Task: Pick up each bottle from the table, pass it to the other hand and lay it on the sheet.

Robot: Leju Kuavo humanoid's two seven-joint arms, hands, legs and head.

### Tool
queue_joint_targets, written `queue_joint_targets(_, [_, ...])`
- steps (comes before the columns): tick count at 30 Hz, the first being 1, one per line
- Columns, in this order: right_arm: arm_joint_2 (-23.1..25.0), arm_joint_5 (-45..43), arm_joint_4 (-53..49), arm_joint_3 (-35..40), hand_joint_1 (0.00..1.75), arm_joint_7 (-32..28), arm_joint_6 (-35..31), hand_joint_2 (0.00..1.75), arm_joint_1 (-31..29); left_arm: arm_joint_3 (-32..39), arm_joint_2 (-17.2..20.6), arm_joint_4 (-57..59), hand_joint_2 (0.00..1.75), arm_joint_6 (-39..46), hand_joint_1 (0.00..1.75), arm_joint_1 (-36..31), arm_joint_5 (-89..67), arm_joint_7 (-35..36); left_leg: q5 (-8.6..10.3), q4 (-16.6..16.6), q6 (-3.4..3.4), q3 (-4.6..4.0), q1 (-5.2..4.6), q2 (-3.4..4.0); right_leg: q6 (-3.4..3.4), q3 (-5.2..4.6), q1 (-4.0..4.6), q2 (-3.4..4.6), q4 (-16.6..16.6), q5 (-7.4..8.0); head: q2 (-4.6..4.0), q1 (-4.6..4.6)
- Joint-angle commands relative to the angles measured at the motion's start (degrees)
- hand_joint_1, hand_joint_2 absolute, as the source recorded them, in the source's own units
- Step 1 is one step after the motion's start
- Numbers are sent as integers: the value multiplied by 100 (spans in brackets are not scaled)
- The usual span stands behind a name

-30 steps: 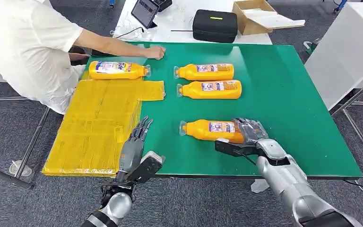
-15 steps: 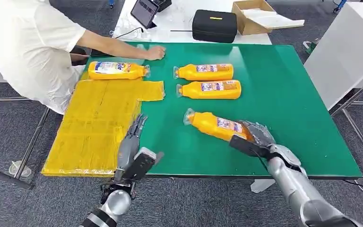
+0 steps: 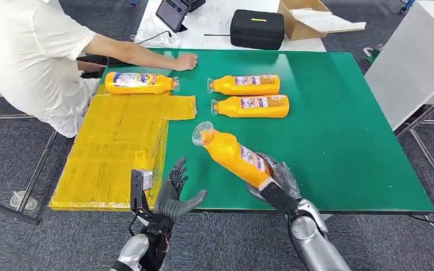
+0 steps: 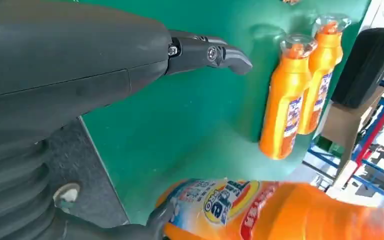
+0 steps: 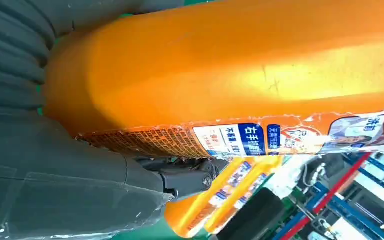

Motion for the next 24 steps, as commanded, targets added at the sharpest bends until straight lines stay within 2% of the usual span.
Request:
queue_joint_targets(1, [154,-166,-47,68,143,-84,36,175,-80,-82,174,33,175,-5,0,-82,92,-42,-15,-2,3,33,-2,16,-13,28,2,6,-1,-11,0,0])
queue_joint_targets(3, [231,-199,127,202,127,-85,108,175,-153,-225,229,7,175,23,0,-118,-27,-160,-15,-3,2,33,-3,20,-13,26,2,9,1,-10,0,0])
queue_joint_targets(5, [345,-213,494,345,131,-94,163,175,-305,-279,256,-117,175,89,0,-129,-163,-363,-15,-3,1,33,-2,18,-15,28,4,8,0,-10,0,0])
queue_joint_targets(8, [480,-39,1243,805,152,1,377,175,-662,-250,216,-184,175,199,0,-227,-270,-439,-11,-4,-1,22,-2,30,-12,15,5,22,-3,-1,2,0])
queue_joint_targets(9, [524,41,1505,960,145,8,427,175,-767,-229,185,-150,175,185,0,-288,-255,-437,-15,-3,-1,34,0,39,-15,21,8,29,-2,-3,0,0])
queue_joint_targets(10, [574,103,1749,1133,150,26,572,175,-846,-208,156,-132,175,211,0,-347,-250,-428,-11,-3,-1,24,1,35,-12,14,9,26,-3,1,0,-2])
queue_joint_targets(13, [622,235,2185,1546,143,-77,799,175,-1008,-293,160,-64,175,126,0,-445,-385,-419,-11,-3,-1,34,6,31,-15,24,16,18,-3,-3,0,0])
queue_joint_targets(15, [616,329,2216,1818,154,-218,871,175,-1037,-307,131,28,175,54,0,-496,-406,-422,-11,-5,0,36,7,24,-15,30,18,10,-4,-7,0,0])
queue_joint_targets(18, [532,377,1941,2057,159,-260,893,175,-988,-274,102,160,175,-226,0,-532,-250,-360,-6,-3,0,18,4,13,-10,15,14,3,-1,-6,0,0])
queue_joint_targets(24, [445,404,1616,2209,157,-275,838,175,-906,-185,53,266,175,-429,0,-592,6,-256,-10,-1,0,25,4,7,-12,23,10,-4,1,-12,2,2])
